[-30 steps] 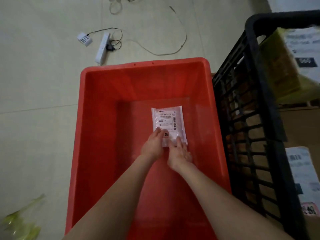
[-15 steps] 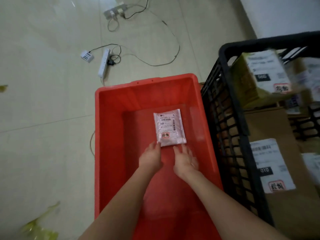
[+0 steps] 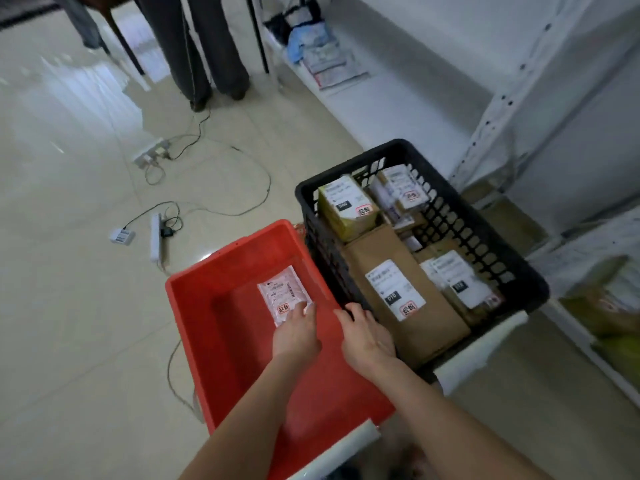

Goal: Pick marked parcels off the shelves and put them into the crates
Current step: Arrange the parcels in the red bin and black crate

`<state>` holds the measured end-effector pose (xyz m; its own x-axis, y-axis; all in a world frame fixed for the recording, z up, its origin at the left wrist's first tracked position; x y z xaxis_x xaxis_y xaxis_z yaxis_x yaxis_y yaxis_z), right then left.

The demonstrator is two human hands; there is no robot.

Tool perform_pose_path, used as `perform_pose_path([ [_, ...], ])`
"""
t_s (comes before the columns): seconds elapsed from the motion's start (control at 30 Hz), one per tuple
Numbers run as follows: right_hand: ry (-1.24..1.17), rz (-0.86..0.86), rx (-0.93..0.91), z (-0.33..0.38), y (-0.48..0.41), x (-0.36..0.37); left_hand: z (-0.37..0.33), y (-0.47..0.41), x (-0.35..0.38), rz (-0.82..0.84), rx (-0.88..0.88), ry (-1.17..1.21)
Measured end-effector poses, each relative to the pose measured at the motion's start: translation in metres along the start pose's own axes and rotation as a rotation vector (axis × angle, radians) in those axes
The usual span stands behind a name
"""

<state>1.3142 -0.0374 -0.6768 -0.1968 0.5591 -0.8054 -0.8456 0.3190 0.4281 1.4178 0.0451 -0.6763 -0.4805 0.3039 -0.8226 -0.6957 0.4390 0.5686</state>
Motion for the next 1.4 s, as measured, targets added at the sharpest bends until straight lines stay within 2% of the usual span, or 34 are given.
perform_pose_path([
  [0.17, -0.081, -0.172, 0.105, -0.035, 0.074, -0.044, -0.058, 0.048, -0.036, -0.125, 0.182, -0.088],
  [0.33, -0.056, -0.301, 0.246, -0.087, 0.163, -0.07, -0.141, 0.106, -0.037, -0.163, 0.345, -0.217],
  [0.53, -0.112, -0.449, 0.436, -0.169, 0.336, -0.075, -0.27, 0.245, 0.003, -0.186, 0.596, -0.329],
  [0.8, -0.055, -0.603, 0.714, -0.26, 0.585, -0.066, -0.426, 0.439, 0.069, -0.254, 0.897, -0.391],
  [0.93, -0.087, -0.709, 0.85, -0.297, 0.676, -0.066, -0.493, 0.516, 0.087, -0.296, 1.074, -0.368],
  [1.17, -0.046, -0.845, 1.03, -0.358, 0.776, -0.069, -0.596, 0.602, 0.113, -0.231, 1.329, -0.152],
  [1.27, -0.071, -0.89, 1.109, -0.392, 0.813, -0.077, -0.645, 0.624, 0.126, -0.189, 1.361, -0.093],
  [1.4, -0.18, -0.951, 1.189, -0.444, 0.853, -0.094, -0.71, 0.641, 0.14, -0.062, 1.271, -0.005],
])
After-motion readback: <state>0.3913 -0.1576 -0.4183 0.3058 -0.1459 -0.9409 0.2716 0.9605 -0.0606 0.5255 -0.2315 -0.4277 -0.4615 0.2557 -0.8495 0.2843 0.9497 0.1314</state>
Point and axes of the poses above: each hand's wrist, its own y-axis away from the middle knuckle, its own x-axis out of the palm, z = x × y, the point moved 1 cm from there along -y, towards the middle knuckle, and after that the axes turned 15 degrees about -x, right-handed, at the moved point
